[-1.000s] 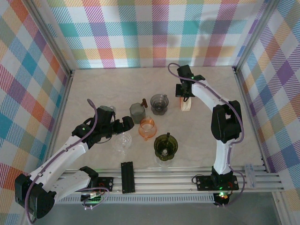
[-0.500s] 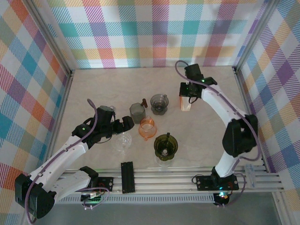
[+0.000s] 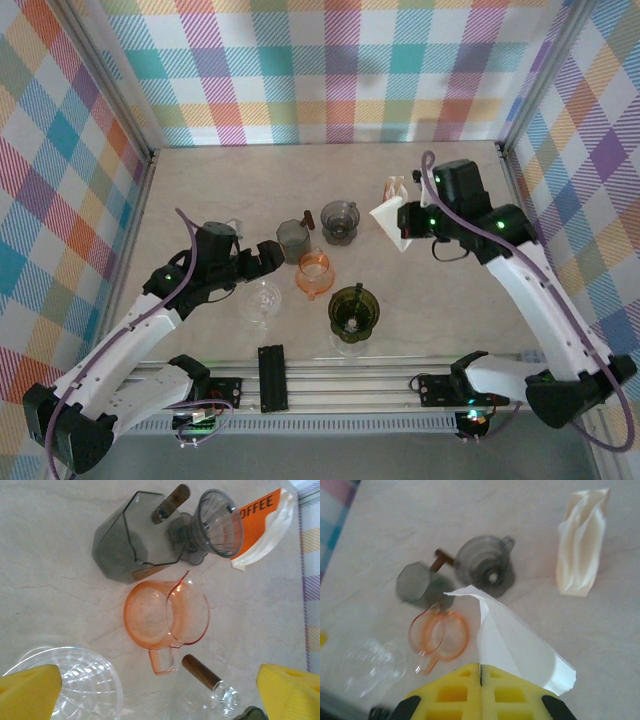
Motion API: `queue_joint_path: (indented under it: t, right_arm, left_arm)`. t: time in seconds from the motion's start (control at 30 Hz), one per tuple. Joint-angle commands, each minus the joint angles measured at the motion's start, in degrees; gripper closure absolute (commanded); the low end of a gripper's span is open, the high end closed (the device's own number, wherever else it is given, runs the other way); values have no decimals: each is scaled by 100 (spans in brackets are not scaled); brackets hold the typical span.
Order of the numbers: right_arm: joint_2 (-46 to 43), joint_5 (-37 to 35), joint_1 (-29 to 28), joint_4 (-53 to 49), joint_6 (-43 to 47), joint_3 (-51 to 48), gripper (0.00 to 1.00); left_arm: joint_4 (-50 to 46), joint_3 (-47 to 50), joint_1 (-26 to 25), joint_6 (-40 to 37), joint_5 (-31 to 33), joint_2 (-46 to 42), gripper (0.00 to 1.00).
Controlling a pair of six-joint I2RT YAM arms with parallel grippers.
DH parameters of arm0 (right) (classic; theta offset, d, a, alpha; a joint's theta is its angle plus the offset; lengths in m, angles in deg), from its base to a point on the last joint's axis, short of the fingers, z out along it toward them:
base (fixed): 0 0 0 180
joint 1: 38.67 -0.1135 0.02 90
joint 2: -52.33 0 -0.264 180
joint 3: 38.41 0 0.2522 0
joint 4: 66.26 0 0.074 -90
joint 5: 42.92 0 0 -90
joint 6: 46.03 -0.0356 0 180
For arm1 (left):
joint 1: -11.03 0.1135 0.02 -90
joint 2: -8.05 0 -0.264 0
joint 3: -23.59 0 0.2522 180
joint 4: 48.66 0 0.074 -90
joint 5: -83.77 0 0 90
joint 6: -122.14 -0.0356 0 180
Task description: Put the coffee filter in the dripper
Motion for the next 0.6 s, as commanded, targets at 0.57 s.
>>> queue_joint_path:
  t: [0.57]
  right_arm:
    - [279, 681, -1828, -2960, -187, 1307, 100]
  left_arm:
    - [-91, -314, -58, -57, -442, 171, 0]
